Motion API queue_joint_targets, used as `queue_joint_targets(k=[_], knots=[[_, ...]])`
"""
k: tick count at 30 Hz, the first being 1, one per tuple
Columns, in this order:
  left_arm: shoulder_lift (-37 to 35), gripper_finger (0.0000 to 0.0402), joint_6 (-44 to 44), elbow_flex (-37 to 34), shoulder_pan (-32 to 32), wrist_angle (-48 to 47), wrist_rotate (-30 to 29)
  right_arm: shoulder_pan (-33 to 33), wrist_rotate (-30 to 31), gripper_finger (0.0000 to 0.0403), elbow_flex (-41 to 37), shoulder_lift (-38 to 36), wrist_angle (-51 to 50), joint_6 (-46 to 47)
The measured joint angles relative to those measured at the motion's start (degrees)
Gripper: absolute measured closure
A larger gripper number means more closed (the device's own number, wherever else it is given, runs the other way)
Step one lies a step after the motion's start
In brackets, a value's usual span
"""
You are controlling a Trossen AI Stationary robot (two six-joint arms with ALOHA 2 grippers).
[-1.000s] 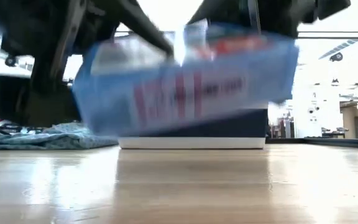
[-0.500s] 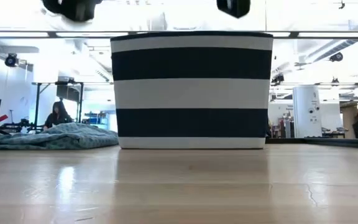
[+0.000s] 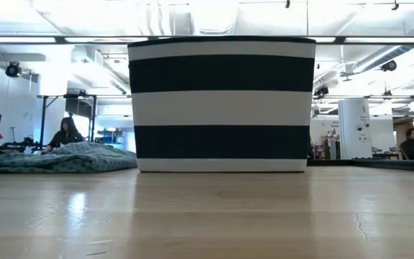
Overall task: Pick & place medical supplies in basket/bin
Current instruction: Put the blue first aid kit into the bin, then return to Home Position
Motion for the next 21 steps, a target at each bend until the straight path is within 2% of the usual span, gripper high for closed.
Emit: queue_joint_targets(k=[1,5,7,10,13,21], knots=[[-0.48,0.0078,0.82,1.53,1.57,-3.32,-0.03,-1.52,1.19,0.017,1.75,0.01,-2.85,-0.69],[-2.09,0.0078,1.28,7.68,6.04,-14.06,0.37,-8.28,12.14,0.0179,6.5,0.14,-14.93,-0.29],[-1.99,0.0078,1.25,10.25,6.46,-17.94,0.15,-11.87,13.59,0.018,6.83,0.17,-19.96,0.03],[-1.1,0.0078,1.18,12.96,5.69,-20.87,0.07,-16.3,5.1,0.0181,6.02,0.04,-21.07,1.51],[-1.05,0.0078,-0.36,13.82,1.57,-23.23,0.75,-18.41,-0.15,0.0174,3.96,0.16,-22.41,1.65],[-0.57,0.0078,-14.98,7.46,-11.06,-24.56,0.9,-16.52,0.85,0.0134,2.55,-0.13,-22.1,-2.68]])
